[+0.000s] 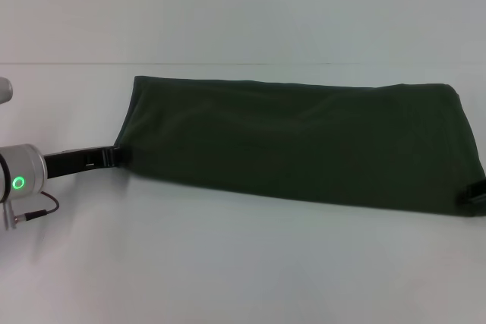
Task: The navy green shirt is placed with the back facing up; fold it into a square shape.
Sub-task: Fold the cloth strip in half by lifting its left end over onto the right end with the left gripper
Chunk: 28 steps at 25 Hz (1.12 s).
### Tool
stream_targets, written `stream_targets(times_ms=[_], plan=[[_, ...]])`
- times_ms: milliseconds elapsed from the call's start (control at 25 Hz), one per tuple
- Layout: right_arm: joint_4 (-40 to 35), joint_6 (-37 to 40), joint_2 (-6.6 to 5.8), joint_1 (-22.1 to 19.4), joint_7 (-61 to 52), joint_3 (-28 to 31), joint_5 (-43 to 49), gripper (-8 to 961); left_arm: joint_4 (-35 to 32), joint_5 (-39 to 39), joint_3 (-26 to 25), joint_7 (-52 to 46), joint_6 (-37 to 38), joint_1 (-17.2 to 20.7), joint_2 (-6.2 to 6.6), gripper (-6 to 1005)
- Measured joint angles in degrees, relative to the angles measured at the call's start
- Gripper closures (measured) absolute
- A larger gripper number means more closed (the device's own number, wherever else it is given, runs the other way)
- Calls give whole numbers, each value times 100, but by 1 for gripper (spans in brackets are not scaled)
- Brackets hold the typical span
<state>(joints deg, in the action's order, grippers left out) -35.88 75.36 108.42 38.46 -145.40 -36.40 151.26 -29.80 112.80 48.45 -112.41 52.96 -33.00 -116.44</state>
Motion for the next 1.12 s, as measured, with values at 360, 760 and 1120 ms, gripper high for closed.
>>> stream_targets(times_ms=[360,760,1120], plan=[[-36,3,-15,3,8,-7,0,574,-9,-4,-3,-38,135,18,63,923],[-72,308,-139,23,359,-60,-1,940,-25,310,-8,-529,572,-1,237,916],[-280,1151,-179,-46,996,-63,39,939,-294,602,-37,-1092,1515,193,391,909]])
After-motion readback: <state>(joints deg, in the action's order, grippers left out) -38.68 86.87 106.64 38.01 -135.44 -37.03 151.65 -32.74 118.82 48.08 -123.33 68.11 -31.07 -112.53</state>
